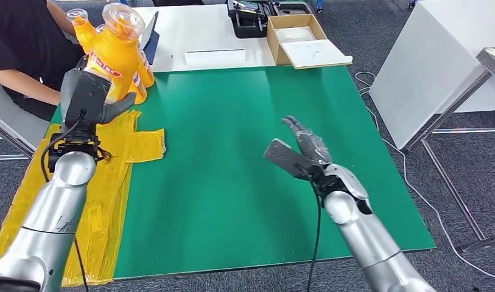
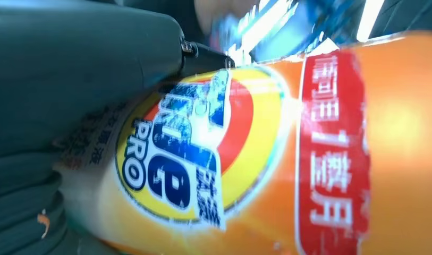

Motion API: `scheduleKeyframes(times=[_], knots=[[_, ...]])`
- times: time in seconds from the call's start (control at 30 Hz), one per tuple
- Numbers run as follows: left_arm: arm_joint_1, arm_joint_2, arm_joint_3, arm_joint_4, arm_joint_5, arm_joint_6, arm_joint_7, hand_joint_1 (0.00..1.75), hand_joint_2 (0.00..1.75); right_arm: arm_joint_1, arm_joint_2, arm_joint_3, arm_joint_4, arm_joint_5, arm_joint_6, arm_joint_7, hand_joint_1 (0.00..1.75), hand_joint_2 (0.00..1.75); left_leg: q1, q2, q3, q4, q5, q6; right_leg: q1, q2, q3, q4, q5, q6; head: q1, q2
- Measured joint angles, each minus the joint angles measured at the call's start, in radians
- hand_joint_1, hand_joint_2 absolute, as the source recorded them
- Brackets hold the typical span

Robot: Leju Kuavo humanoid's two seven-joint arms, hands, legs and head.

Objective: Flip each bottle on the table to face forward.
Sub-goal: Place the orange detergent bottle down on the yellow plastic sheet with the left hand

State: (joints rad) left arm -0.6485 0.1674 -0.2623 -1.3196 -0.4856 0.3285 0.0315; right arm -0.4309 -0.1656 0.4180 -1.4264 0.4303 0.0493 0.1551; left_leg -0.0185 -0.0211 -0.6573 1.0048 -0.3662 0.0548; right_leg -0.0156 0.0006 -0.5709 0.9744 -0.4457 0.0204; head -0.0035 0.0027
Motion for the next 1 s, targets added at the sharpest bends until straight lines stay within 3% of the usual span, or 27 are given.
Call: scheduleKeyframes(times=[0.1,0.2,0.3,0.5,1.0], knots=[[0.002,0.044,0.016,0.061,-0.13,0.002,-0.02,1.75,1.75,0.045,-0.051,-0.081,-0.096,-0.081,-0.003,-0.028,0.0,0.0,0.0,0.0,0.0,0.0,0.0,0.0,0.0,0.0,0.0,0.0,0.0,0.0,0.0,0.0],[0.005,0.065,0.02,0.101,-0.162,0.009,-0.027,1.75,1.75,0.072,-0.084,-0.13,-0.16,-0.104,-0.003,-0.037,0.0,0.0,0.0,0.0,0.0,0.0,0.0,0.0,0.0,0.0,0.0,0.0,0.0,0.0,0.0,0.0],[0.007,0.072,0.018,0.119,-0.205,0.012,-0.026,1.75,1.75,0.091,-0.095,-0.15,-0.196,-0.143,-0.002,-0.049,0.0,0.0,0.0,0.0,0.0,0.0,0.0,0.0,0.0,0.0,0.0,0.0,0.0,0.0,0.0,0.0],[0.06,0.074,0.01,0.15,-0.322,0.012,-0.024,1.75,1.75,0.154,-0.104,-0.202,-0.282,-0.364,0.016,-0.158,0.0,0.0,-0.001,0.001,0.0,0.0,0.0,0.0,0.0,0.0,0.0,0.0,0.0,0.0,0.0,0.0],[0.145,0.078,-0.019,0.302,-0.444,0.031,-0.027,1.75,1.75,0.181,-0.104,-0.22,-0.367,-0.374,0.04,-0.19,0.0,0.0,0.0,0.003,0.0,0.0,0.0,0.0,0.0,0.001,0.0,0.0,0.0,0.0,0.0,0.0]])
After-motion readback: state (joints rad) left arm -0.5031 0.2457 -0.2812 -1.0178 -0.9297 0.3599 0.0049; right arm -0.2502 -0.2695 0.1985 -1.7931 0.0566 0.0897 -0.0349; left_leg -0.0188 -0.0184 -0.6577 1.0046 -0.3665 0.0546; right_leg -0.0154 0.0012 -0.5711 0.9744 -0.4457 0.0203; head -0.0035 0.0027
